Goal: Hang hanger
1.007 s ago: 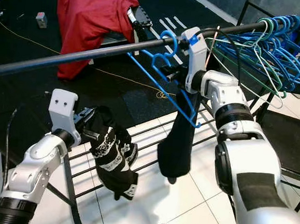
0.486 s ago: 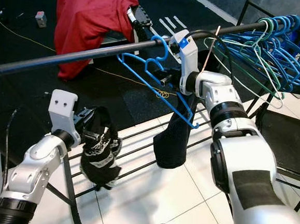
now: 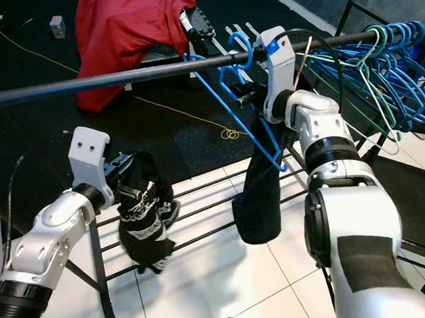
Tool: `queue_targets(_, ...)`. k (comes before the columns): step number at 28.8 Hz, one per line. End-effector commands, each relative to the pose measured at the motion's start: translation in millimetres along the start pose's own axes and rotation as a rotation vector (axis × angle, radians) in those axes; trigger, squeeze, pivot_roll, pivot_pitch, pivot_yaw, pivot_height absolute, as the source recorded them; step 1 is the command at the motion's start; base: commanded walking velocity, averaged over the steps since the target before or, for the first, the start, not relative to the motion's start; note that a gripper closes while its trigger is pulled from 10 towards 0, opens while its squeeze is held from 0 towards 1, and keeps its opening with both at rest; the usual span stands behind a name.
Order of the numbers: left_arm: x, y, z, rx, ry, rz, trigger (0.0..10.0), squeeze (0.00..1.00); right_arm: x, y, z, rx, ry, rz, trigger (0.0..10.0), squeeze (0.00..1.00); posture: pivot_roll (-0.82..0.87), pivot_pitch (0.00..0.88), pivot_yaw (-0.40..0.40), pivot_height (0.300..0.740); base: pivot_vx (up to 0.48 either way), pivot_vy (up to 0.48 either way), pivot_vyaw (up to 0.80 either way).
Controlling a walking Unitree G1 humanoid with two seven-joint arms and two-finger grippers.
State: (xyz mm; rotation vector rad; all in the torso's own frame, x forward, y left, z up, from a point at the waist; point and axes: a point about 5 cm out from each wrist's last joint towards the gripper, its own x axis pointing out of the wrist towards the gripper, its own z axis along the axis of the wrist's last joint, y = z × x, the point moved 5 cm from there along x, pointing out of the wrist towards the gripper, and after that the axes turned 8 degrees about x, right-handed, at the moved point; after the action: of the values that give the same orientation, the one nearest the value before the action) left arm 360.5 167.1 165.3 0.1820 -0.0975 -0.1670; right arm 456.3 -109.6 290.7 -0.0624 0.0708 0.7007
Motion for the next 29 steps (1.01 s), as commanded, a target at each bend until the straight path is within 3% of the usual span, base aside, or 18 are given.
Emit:
queue_targets(1, -0.1, 7.4, 7.7, 0.018, -0.031, 0.015, 10.0, 0.0, -0.5, 0.3, 13.4, -0.019, -0.033, 0.002, 10.0, 0.0, -0.04, 0.143, -0.038, 0.74, 0.0, 0.0, 0.0)
queue_targets(9, 1.6, 7.4, 9.1, 0.022, -0.036, 0.012, 10.0, 0.0, 0.3, 2.3, 6.5, 0.001, -0.01, 0.02, 10.0, 0.0, -0.04, 0.136, -0.041, 0.74, 0.0, 0.0, 0.0)
queue_targets(10, 1.6, 7.4, 9.2, 0.021, -0.036, 0.013, 10.0, 0.0, 0.4, 2.5, 6.1, 0.005, -0.009, 0.022, 10.0, 0.06, -0.04, 0.137, -0.041, 0.74, 0.0, 0.0, 0.0)
queue_targets(11, 1.6, 7.4, 9.2, 0.021, -0.036, 0.013, 10.0, 0.0, 0.4, 2.5, 6.1, 0.005, -0.009, 0.022, 10.0, 0.06, -0.04, 0.137, -0.041, 0.74, 0.0, 0.0, 0.0)
queue_targets(12, 1.5, 7.1, 9.0, 0.02, -0.035, 0.013, 10.0, 0.0, 0.3, 2.1, 6.2, 0.009, -0.011, 0.019, 10.0, 0.19, -0.04, 0.137, -0.041, 0.74, 0.0, 0.0, 0.0)
queue_targets(13, 1.5, 7.1, 9.0, 0.02, -0.035, 0.013, 10.0, 0.0, 0.3, 2.1, 6.2, 0.009, -0.011, 0.019, 10.0, 0.19, -0.04, 0.137, -0.041, 0.74, 0.0, 0.0, 0.0)
queue_targets(15, 1.4, 6.6, 8.7, 0.019, -0.034, 0.013, 10.0, 0.0, -0.2, 0.5, 6.4, 0.017, -0.015, 0.009, 10.0, 0.49, -0.04, 0.14, -0.041, 0.74, 0.0, 0.0, 0.0)
queue_targets(16, 1.4, 6.6, 8.7, 0.019, -0.034, 0.013, 10.0, 0.0, -0.2, 0.5, 6.4, 0.017, -0.015, 0.009, 10.0, 0.49, -0.04, 0.14, -0.041, 0.74, 0.0, 0.0, 0.0)
queue_targets(17, 1.5, 6.4, 8.6, 0.018, -0.034, 0.013, 10.0, 0.0, -0.5, -0.6, 6.2, 0.019, -0.015, 0.001, 10.0, 0.58, -0.04, 0.142, -0.042, 0.74, 0.0, 0.0, 0.0)
queue_targets(20, 1.6, 6.3, 8.6, 0.018, -0.033, 0.013, 10.0, 0.0, -0.8, -1.4, 6.0, 0.02, -0.015, -0.003, 10.0, 0.58, -0.04, 0.142, -0.042, 0.74, 0.0, 0.0, 0.0)
queue_targets(21, 1.6, 6.2, 8.4, 0.018, -0.033, 0.012, 10.0, 0.0, -1.0, -1.9, 5.4, 0.023, -0.014, -0.007, 10.0, 0.67, -0.04, 0.144, -0.042, 0.74, 0.0, 0.0, 0.0)
queue_targets(23, 1.7, 6.5, 8.0, 0.019, -0.031, 0.012, 10.0, 0.0, -1.3, -4.0, 5.0, 0.017, -0.016, -0.024, 10.0, 0.61, -0.04, 0.146, -0.042, 0.74, 0.0, 0.0, 0.0)
queue_targets(24, 1.7, 6.6, 8.0, 0.019, -0.032, 0.012, 10.0, 0.0, -1.4, -4.6, 5.3, 0.016, -0.018, -0.03, 10.0, 0.49, -0.04, 0.147, -0.042, 0.74, 0.0, 0.0, 0.0)
queue_targets(26, 1.8, 6.5, 8.0, 0.019, -0.032, 0.012, 10.0, 0.0, -1.5, -5.3, 5.7, 0.015, -0.021, -0.036, 10.0, 0.43, -0.04, 0.147, -0.042, 0.74, 0.0, 0.0, 0.0)
queue_targets(27, 1.8, 6.6, 8.0, 0.019, -0.032, 0.012, 10.0, 0.0, -1.6, -5.6, 6.0, 0.015, -0.023, -0.038, 10.0, 0.29, -0.04, 0.146, -0.043, 0.74, 0.0, 0.0, 0.0)
queue_targets(29, 1.8, 6.6, 8.0, 0.019, -0.032, 0.012, 10.0, 0.0, -1.7, -5.7, 6.2, 0.015, -0.024, -0.039, 10.0, 0.29, -0.04, 0.146, -0.042, 0.74, 0.0, 0.0, 0.0)
